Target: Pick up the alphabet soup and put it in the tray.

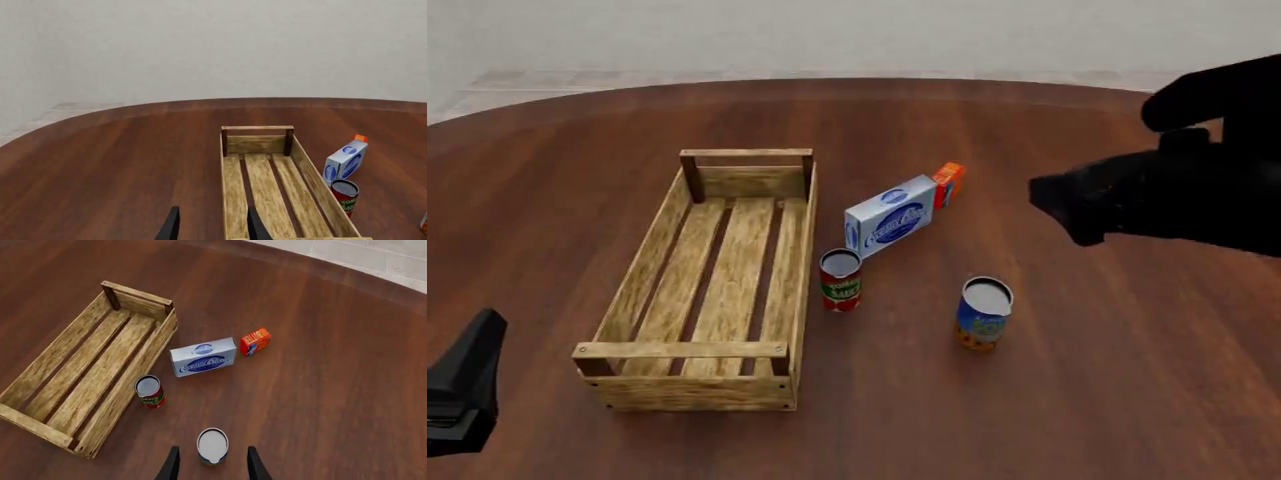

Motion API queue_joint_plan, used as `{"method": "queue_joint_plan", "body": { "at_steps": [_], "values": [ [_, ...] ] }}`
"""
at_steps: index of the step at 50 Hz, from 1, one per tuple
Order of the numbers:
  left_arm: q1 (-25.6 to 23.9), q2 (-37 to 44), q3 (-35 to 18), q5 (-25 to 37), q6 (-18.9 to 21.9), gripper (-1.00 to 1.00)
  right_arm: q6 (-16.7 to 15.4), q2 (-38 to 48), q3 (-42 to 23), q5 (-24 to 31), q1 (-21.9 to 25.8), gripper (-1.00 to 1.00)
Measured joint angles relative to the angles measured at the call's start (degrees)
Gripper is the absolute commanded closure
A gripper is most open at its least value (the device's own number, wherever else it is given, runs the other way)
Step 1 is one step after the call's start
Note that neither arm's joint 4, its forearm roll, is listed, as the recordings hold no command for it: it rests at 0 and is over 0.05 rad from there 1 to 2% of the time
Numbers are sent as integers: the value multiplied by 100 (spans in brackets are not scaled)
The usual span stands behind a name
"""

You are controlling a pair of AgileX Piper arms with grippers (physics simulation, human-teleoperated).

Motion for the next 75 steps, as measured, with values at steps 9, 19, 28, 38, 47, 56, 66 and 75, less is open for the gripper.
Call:
{"method": "queue_joint_plan", "body": {
  "at_steps": [9, 19, 28, 38, 47, 56, 66, 75],
  "values": [
    [0, 0, -6, 8, 1, -100, -61, 430, -458, 469, -1, -100],
    [0, 0, -12, 15, 2, -100, -93, 846, -825, 782, 25, -100],
    [0, 0, -16, 19, 2, -100, -65, 1159, -947, 842, 71, -100],
    [0, 0, -17, 20, 2, -100, -33, 1421, -953, 774, 90, -100],
    [0, 0, -17, 21, 2, -100, 7, 1606, -871, 611, 99, -100],
    [0, 0, -18, 21, 2, -100, 60, 1772, -686, 363, 107, -100],
    [0, 0, -18, 21, 2, -100, 139, 1984, -504, 84, 131, -100],
    [0, 0, -18, 21, 2, -100, 208, 2170, -346, -158, 140, -100]
  ]
}}
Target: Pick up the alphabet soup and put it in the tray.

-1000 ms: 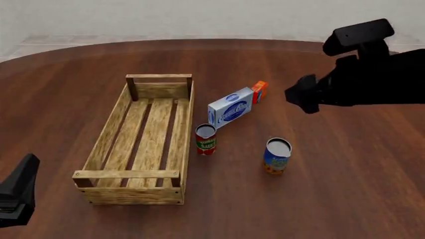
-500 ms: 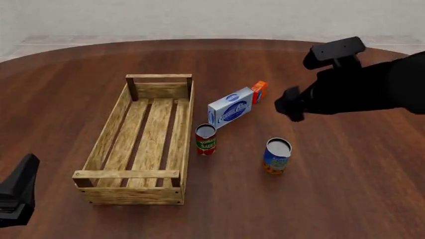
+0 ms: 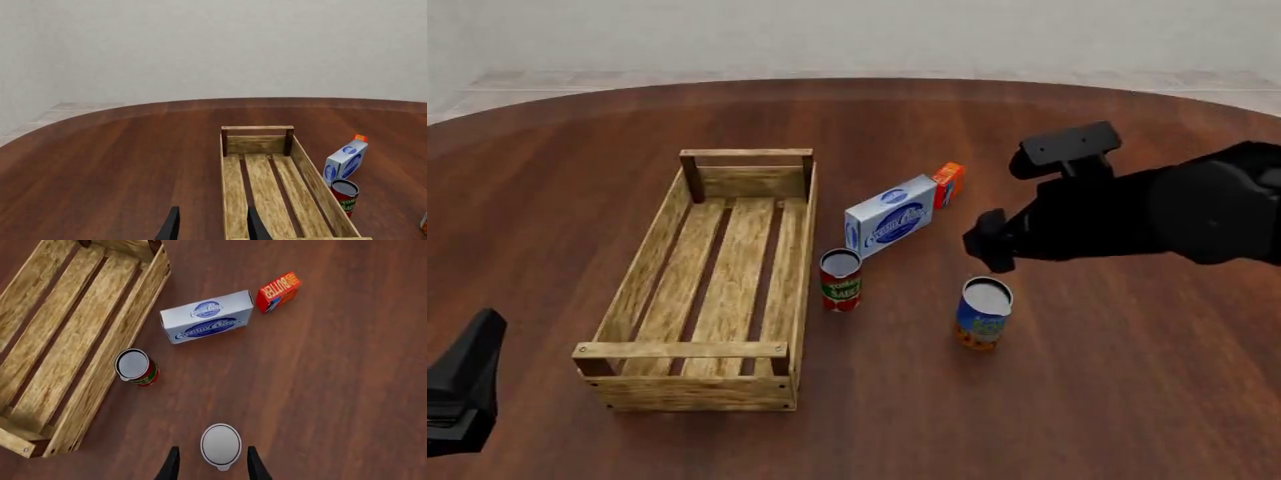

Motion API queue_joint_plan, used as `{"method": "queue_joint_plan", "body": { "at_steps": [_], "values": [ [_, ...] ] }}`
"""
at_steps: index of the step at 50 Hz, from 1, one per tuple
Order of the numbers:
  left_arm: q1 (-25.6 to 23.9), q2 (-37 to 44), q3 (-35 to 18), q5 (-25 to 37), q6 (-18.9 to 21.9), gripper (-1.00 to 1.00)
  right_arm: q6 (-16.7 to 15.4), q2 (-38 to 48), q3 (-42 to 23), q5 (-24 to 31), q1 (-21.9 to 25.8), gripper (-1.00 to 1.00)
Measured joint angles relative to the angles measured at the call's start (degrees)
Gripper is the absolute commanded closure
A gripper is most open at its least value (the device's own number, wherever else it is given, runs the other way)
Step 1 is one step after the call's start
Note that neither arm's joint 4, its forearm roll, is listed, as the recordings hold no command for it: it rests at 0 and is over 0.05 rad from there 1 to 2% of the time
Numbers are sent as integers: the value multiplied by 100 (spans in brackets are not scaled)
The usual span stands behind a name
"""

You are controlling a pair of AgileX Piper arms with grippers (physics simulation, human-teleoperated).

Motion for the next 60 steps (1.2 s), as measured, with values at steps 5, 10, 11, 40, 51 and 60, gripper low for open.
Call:
{"method": "queue_joint_plan", "body": {
  "at_steps": [5, 10, 11, 40, 51, 60],
  "values": [
    [0, 0, 0, 0, 0, -100, 29, 89, 75, -113, -2, -100],
    [0, 0, 0, 0, 1, -100, 36, 160, 122, -189, -23, -100],
    [0, 0, 0, 0, 0, -100, 35, 171, 129, -201, -31, -100],
    [0, 0, 0, 0, 0, -100, 29, 380, 278, -445, -135, -100],
    [0, 0, 0, 0, 0, -100, 93, 516, 372, -606, -110, -100],
    [0, 0, 0, 0, 0, -100, 136, 629, 475, -754, -118, -100]
  ]
}}
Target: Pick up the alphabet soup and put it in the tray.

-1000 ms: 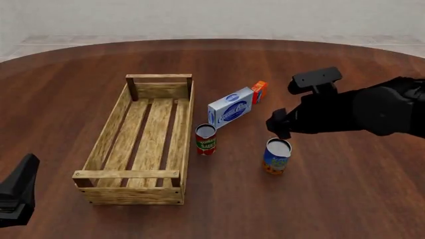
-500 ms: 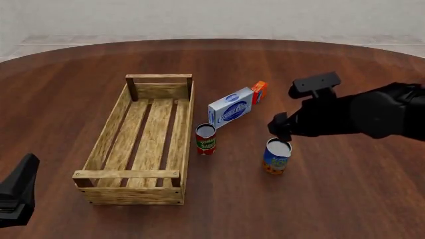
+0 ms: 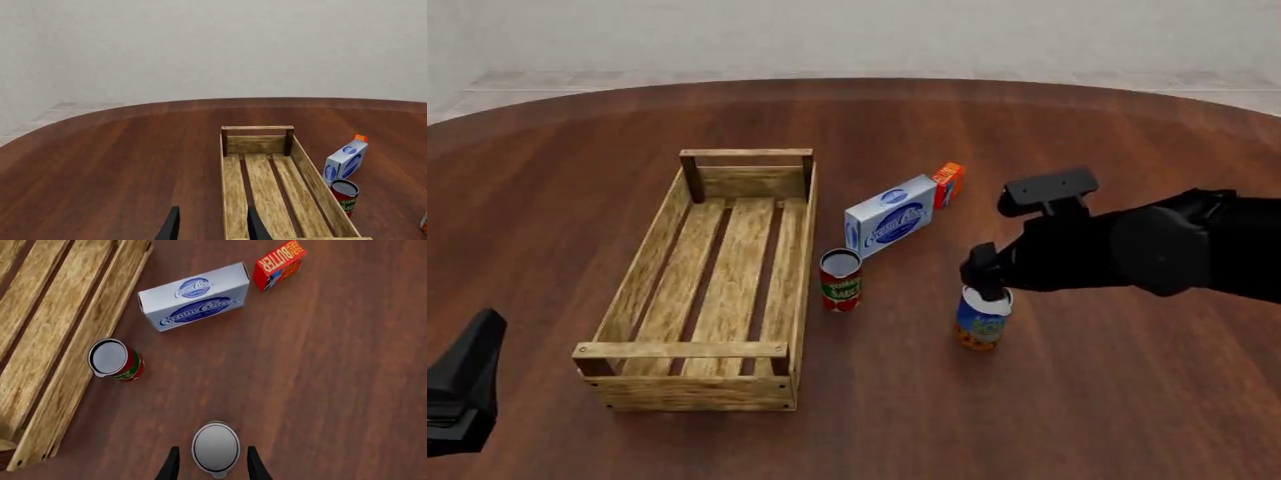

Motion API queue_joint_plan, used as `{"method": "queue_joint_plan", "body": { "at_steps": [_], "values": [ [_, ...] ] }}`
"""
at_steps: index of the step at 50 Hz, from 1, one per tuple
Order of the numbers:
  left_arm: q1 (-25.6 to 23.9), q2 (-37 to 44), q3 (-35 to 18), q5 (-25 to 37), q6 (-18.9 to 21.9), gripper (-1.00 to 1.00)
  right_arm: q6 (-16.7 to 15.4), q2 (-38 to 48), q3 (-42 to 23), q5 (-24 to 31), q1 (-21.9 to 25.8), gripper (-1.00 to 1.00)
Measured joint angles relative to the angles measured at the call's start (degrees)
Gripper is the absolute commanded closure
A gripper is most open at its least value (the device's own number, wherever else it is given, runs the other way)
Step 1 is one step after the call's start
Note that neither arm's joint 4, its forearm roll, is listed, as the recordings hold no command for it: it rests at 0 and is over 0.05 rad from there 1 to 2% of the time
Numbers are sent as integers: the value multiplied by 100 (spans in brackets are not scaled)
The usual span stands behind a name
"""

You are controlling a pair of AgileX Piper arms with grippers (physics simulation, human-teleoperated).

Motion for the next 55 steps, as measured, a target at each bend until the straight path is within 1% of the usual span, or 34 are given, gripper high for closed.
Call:
{"method": "queue_joint_plan", "body": {
  "at_steps": [55],
  "values": [
    [0, 0, 0, 0, -1, -100, 151, 726, 210, -604, -63, -100]
  ]
}}
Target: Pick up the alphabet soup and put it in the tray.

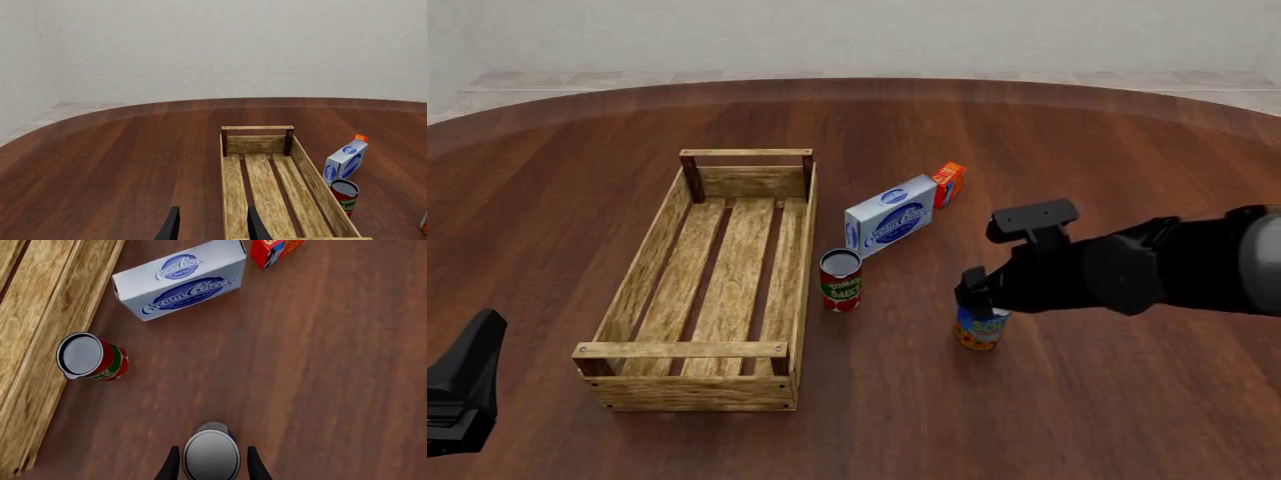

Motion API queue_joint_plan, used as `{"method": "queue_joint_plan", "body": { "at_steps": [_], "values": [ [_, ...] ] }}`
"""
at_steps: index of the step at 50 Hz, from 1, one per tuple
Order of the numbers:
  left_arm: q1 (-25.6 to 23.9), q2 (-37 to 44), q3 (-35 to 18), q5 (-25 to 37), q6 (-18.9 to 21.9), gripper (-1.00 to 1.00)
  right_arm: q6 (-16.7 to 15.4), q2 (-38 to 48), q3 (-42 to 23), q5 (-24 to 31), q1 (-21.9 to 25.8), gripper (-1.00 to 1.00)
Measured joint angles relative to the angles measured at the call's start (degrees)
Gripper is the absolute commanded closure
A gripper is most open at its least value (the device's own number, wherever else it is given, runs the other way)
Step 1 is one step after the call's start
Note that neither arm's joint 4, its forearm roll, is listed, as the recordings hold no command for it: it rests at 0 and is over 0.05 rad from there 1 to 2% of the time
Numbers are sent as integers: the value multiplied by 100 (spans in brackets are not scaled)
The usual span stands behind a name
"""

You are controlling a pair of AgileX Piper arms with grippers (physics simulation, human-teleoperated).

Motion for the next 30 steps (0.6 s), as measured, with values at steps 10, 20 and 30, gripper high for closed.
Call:
{"method": "queue_joint_plan", "body": {
  "at_steps": [10, 20, 30],
  "values": [
    [0, 0, 0, 0, 0, -100, 35, 165, 2, -95, 24, -100],
    [0, 0, 0, 0, 0, -100, 74, 325, -7, -181, 55, -100],
    [0, 0, 0, 0, 0, -100, 76, 434, -28, -222, 61, -100]
  ]
}}
